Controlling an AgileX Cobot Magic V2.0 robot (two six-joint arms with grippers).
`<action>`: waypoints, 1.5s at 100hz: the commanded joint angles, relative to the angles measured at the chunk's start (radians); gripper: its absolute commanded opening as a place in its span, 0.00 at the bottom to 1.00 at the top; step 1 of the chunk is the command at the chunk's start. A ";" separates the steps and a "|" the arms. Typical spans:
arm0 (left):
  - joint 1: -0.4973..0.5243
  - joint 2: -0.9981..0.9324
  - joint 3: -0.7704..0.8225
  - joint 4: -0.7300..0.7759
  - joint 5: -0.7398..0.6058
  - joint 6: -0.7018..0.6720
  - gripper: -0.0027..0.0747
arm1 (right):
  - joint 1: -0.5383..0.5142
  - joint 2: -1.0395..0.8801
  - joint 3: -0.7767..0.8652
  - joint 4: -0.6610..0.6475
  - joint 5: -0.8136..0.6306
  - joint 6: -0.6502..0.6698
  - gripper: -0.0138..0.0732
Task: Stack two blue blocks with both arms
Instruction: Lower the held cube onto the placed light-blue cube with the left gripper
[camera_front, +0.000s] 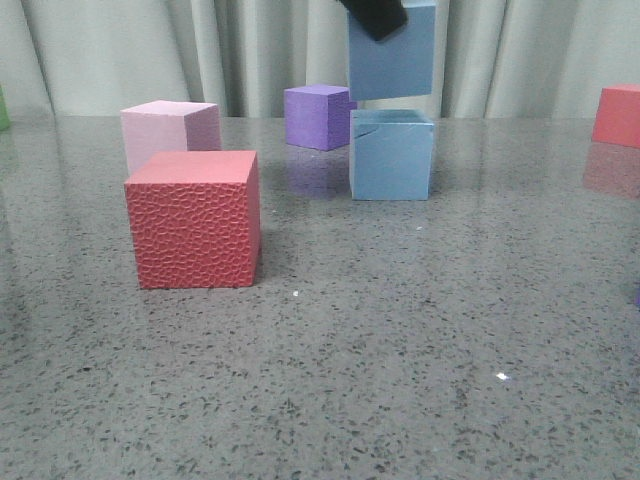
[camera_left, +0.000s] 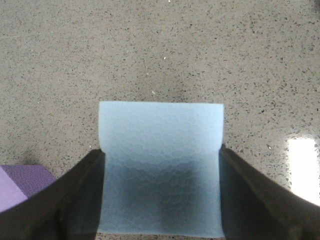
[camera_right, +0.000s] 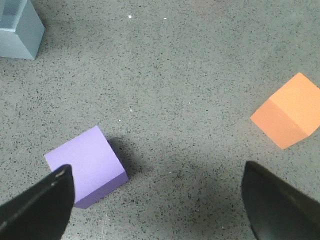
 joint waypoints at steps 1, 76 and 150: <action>-0.001 -0.044 -0.032 -0.042 -0.036 0.000 0.42 | -0.006 0.000 -0.021 -0.016 -0.061 -0.008 0.92; -0.001 -0.042 -0.032 -0.060 -0.037 0.025 0.42 | -0.006 0.000 -0.021 -0.016 -0.062 -0.008 0.92; -0.001 -0.026 -0.032 -0.056 -0.035 0.027 0.42 | -0.006 0.000 -0.021 -0.016 -0.058 -0.008 0.92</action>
